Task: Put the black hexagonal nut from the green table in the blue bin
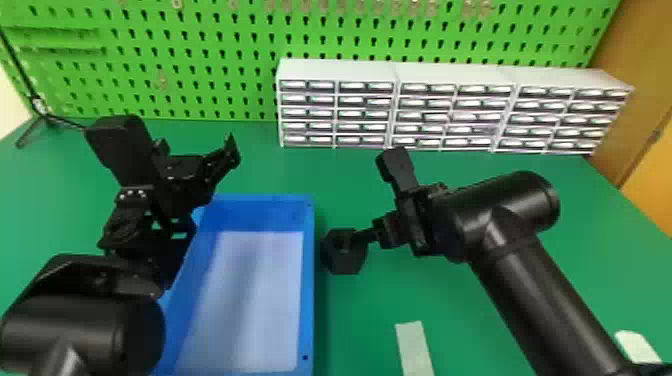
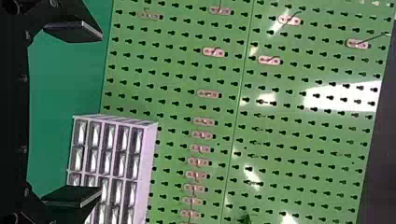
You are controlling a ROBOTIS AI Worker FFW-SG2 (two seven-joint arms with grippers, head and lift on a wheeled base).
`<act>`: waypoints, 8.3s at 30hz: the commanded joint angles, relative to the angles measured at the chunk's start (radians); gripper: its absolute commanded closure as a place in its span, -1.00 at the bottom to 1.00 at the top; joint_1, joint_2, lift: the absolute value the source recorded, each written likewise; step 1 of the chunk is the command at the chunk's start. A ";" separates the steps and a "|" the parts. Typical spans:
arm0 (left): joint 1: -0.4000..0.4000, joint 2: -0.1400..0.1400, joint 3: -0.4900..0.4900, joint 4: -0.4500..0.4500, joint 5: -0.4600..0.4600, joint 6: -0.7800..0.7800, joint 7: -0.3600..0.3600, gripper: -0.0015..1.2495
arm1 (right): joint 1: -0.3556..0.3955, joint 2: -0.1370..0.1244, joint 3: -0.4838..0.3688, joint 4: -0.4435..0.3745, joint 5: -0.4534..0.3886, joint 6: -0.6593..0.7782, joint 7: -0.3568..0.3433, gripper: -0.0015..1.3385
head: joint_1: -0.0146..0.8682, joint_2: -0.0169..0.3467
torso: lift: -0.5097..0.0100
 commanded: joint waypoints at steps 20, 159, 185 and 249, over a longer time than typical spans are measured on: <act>0.000 0.004 -0.003 0.000 0.002 0.000 -0.001 -0.80 | -0.015 0.019 0.000 0.107 0.036 -0.160 0.018 -0.24 | 0.60 -0.86 | 0.59; 0.011 0.007 0.008 0.000 0.006 0.000 0.001 -0.80 | 0.318 -0.003 -0.344 -0.199 0.128 -0.787 0.081 0.52 | 0.60 -0.86 | 0.59; 0.014 0.007 0.006 0.000 0.005 0.000 0.001 -0.80 | 0.200 -0.156 0.104 -0.226 -0.175 -0.881 0.070 0.52 | 0.60 -0.86 | 0.59; 0.003 0.005 0.029 0.037 -0.017 -0.011 0.001 -0.80 | 0.152 -0.174 0.199 -0.196 -0.203 -0.827 0.075 -0.15 | 0.60 -0.86 | 0.59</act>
